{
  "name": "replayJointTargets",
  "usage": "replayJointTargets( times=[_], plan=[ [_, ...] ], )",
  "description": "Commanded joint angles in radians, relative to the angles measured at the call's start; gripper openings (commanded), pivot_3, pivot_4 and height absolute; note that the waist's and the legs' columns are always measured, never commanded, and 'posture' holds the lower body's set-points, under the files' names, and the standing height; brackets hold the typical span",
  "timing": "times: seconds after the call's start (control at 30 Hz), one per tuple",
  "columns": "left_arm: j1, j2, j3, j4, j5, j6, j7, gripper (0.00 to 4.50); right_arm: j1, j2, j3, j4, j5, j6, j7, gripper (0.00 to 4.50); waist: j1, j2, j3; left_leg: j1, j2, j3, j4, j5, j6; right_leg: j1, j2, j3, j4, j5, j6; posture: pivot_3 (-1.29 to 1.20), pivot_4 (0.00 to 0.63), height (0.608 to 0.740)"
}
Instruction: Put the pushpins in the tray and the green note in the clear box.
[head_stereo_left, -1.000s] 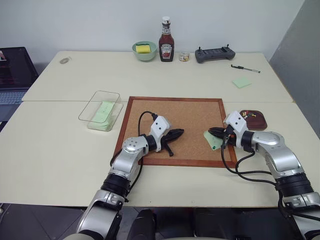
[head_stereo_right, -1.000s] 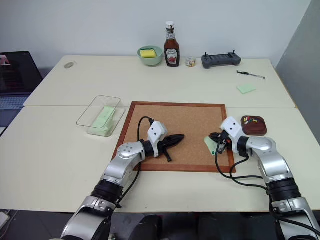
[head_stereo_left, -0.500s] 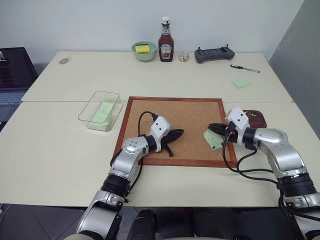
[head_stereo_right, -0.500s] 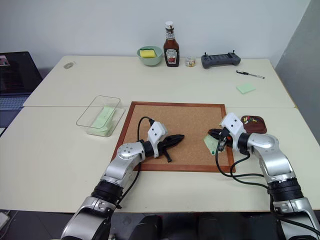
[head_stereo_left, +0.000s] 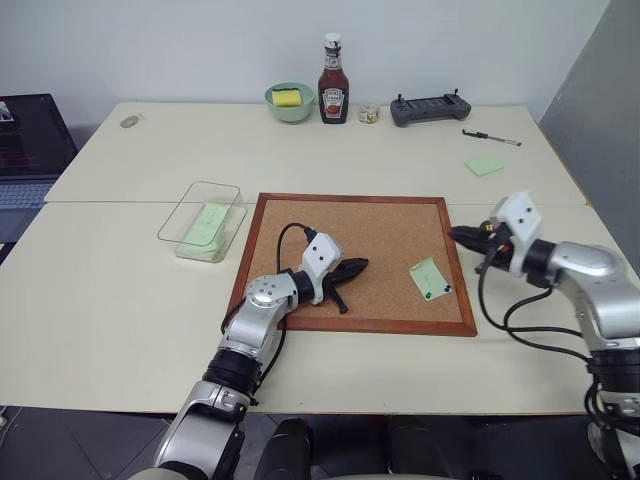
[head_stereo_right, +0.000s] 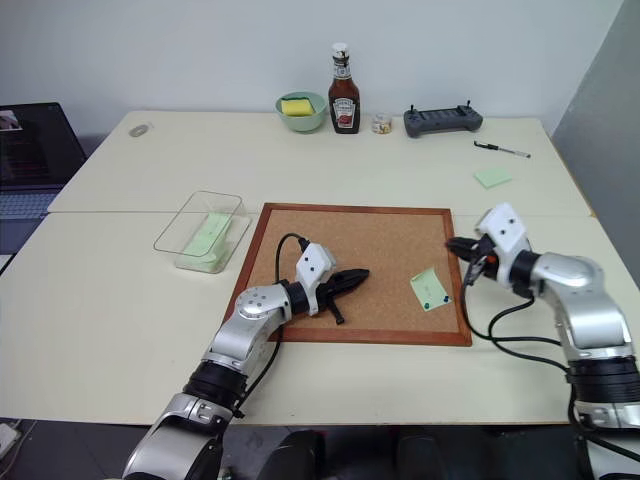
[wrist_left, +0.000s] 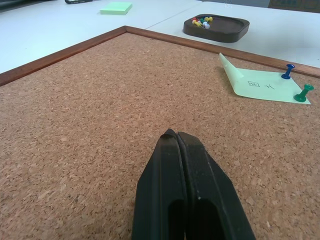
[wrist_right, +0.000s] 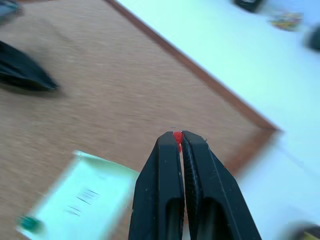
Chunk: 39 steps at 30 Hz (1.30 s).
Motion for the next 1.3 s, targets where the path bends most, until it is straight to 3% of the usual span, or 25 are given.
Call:
replayJointTargets(
  times=[0.03,0.53,0.8,1.07,1.3],
  plan=[
    [0.026,-0.005,-0.028,0.034,0.017,0.010,-0.014,0.00,0.002,-0.058,-0.005,0.112,-0.119,-0.108,-0.072,0.08,0.000,0.000,0.000,0.000,0.000,0.000,0.000,0.000,0.000,0.000,0.000,0.000,0.000,0.000,0.000,0.00,0.150,0.740],
    [0.023,0.005,-0.028,0.035,0.018,0.007,-0.022,0.00,-0.097,-0.051,0.071,0.356,-0.291,-0.226,-0.186,0.08,-0.002,0.004,-0.002,0.000,0.000,0.001,0.000,0.000,0.000,0.000,0.000,0.001,0.000,0.000,0.000,0.00,0.150,0.740],
    [0.030,0.010,-0.029,0.023,0.019,0.011,-0.022,0.00,-0.134,-0.031,0.060,0.402,-0.279,-0.205,-0.196,1.60,-0.003,0.004,-0.002,0.000,0.000,0.002,0.000,0.000,0.000,0.000,0.000,0.001,0.000,0.000,0.000,0.00,0.150,0.740],
    [0.033,0.016,-0.030,0.019,0.018,0.013,-0.026,0.00,-0.077,-0.059,-0.021,0.260,-0.192,-0.101,-0.155,3.32,-0.002,0.004,-0.002,0.000,0.000,0.002,0.000,0.000,0.000,0.000,0.000,0.001,0.000,0.000,0.000,0.00,0.150,0.740],
    [0.030,0.019,-0.028,0.030,0.018,0.008,-0.034,0.00,0.065,-0.087,-0.119,0.002,0.000,0.051,0.010,3.32,-0.002,0.004,-0.003,0.000,0.000,0.001,0.000,0.000,0.000,0.000,0.000,0.001,0.000,0.000,0.000,0.00,0.150,0.740]
  ],
)
